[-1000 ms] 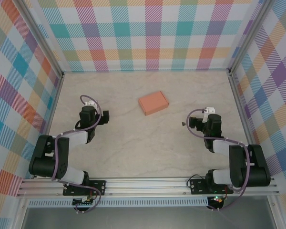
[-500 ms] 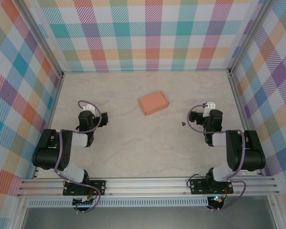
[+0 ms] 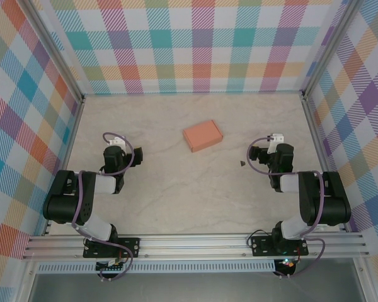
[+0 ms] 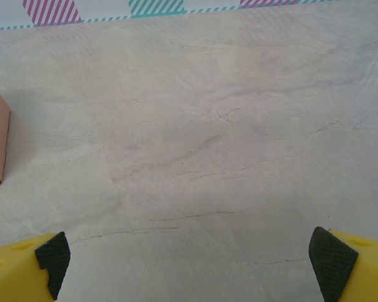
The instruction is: Fold the paper box
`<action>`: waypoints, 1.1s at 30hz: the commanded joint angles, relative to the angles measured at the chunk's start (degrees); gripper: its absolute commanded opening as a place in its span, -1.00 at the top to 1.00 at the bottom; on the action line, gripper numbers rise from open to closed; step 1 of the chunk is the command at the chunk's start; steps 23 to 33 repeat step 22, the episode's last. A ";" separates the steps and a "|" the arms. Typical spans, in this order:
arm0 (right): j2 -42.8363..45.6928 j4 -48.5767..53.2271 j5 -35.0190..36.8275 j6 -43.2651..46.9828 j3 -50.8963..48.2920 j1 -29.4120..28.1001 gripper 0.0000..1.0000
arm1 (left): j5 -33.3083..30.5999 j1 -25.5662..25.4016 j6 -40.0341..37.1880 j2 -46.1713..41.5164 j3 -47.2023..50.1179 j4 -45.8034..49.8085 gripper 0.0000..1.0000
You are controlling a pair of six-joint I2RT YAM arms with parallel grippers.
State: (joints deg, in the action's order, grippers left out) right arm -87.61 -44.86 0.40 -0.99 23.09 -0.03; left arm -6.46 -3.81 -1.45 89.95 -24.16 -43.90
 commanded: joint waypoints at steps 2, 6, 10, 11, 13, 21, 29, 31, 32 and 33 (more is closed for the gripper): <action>0.25 0.04 -1.37 0.55 1.23 -0.27 -0.99 | 0.17 0.03 0.16 0.00 -0.01 -2.43 -1.00; 0.21 0.20 -1.46 0.52 1.42 -0.32 -0.99 | -0.03 -0.14 0.14 -0.04 -0.07 -2.28 -1.00; 0.08 0.48 -1.72 0.60 1.61 -0.32 -0.99 | -0.10 -0.14 0.18 -0.04 -0.05 -2.27 -1.00; 0.07 0.48 -1.72 0.62 1.61 -0.32 -0.99 | -0.05 -0.14 0.15 -0.04 -0.10 -2.29 -1.00; 0.08 0.48 -1.67 0.64 1.56 -0.32 -0.99 | -0.14 -0.14 0.14 -0.04 -0.10 -2.20 -1.00; 0.19 0.32 -1.79 0.64 1.45 -0.22 -0.99 | -0.19 -0.14 0.14 -0.04 -0.12 -2.30 -1.00; 0.21 0.21 -1.80 0.64 1.42 -0.23 -0.99 | -0.13 -0.14 0.18 -0.04 -0.16 -2.31 -1.00; 0.21 0.21 -1.80 0.64 1.42 -0.23 -0.99 | -0.13 -0.14 0.18 -0.04 -0.16 -2.31 -1.00; 0.21 0.21 -1.80 0.64 1.42 -0.23 -0.99 | -0.13 -0.14 0.18 -0.04 -0.16 -2.31 -1.00; 0.21 0.21 -1.80 0.64 1.42 -0.23 -0.99 | -0.13 -0.14 0.18 -0.04 -0.16 -2.31 -1.00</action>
